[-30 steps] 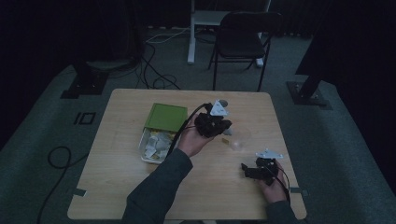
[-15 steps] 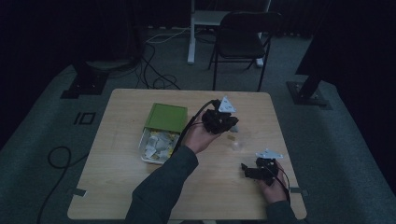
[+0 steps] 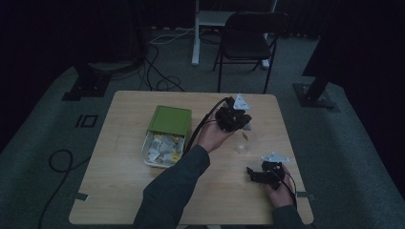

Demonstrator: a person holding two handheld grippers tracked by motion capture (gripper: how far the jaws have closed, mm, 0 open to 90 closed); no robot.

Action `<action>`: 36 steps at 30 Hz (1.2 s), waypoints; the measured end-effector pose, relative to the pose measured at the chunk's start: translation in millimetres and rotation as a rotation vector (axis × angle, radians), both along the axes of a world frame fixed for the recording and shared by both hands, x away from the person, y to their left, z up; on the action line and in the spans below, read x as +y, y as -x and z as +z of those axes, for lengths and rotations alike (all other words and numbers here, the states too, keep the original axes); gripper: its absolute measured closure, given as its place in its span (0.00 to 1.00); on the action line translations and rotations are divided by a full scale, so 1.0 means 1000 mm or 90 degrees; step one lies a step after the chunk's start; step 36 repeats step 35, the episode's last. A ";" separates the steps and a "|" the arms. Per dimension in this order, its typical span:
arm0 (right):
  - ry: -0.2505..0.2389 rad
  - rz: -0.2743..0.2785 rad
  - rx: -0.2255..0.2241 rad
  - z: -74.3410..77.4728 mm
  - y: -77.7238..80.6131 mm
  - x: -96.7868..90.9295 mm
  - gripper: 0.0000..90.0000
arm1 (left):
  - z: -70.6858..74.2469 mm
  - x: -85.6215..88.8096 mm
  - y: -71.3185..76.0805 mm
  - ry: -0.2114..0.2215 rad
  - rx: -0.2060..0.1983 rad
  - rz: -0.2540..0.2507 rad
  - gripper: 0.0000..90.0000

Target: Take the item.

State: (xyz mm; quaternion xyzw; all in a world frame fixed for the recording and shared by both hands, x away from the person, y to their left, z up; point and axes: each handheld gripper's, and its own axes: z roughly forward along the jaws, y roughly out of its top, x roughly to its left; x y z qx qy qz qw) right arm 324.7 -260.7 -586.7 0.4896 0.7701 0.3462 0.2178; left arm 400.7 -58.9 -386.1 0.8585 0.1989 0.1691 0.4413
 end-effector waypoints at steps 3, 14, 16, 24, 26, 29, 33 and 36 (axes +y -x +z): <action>0.000 0.001 0.000 0.000 0.000 0.000 0.14 | -0.004 -0.007 -0.006 -0.005 0.002 0.004 0.98; 0.000 0.004 0.000 0.000 0.002 0.000 0.14 | -0.025 -0.029 -0.014 -0.027 0.027 0.005 0.78; 0.000 0.004 0.000 0.000 0.002 0.000 0.14 | -0.025 -0.029 -0.013 -0.026 0.027 0.003 0.74; 0.000 0.004 0.000 0.000 0.003 -0.001 0.14 | -0.020 -0.005 -0.003 -0.013 0.033 0.015 0.65; 0.000 0.004 0.000 0.000 0.003 -0.001 0.14 | -0.019 0.001 0.000 -0.013 0.035 0.020 0.63; -0.001 0.004 0.000 0.000 0.003 -0.001 0.14 | -0.016 0.013 0.004 -0.010 0.033 0.027 0.61; -0.001 0.004 0.000 0.000 0.003 -0.001 0.14 | -0.015 0.024 0.009 -0.010 0.034 0.032 0.61; -0.001 0.004 0.000 0.000 0.003 -0.001 0.14 | -0.014 0.029 0.010 -0.012 0.035 0.032 0.60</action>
